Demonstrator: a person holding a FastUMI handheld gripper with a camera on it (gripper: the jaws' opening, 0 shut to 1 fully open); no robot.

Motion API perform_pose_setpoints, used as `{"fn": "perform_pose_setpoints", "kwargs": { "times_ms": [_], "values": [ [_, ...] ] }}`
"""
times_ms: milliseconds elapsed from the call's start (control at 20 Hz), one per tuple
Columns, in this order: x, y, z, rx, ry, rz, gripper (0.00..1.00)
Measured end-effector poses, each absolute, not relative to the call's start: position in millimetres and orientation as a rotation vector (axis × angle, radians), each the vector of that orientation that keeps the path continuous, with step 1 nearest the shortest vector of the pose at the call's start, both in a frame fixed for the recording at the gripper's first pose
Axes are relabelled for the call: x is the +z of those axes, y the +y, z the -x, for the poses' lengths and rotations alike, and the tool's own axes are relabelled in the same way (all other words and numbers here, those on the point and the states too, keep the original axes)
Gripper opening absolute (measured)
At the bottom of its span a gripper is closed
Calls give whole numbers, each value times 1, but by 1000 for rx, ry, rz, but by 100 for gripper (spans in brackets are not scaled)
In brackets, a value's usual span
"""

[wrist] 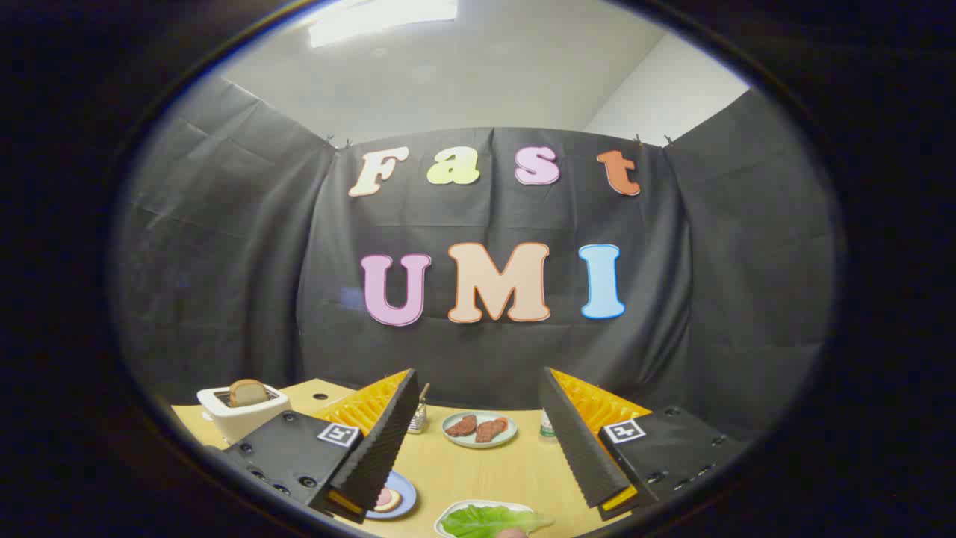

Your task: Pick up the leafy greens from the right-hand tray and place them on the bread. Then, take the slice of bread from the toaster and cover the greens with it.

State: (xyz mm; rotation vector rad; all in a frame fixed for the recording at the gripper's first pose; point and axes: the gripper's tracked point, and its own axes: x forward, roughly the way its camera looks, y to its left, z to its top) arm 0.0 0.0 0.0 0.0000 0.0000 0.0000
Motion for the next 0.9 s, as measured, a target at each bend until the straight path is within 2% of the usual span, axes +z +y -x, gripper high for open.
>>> {"fn": "perform_pose_setpoints", "kwargs": {
  "times_ms": [900],
  "values": [
    [-7,-22,10,-7,20,-10,100]
  ]
}}
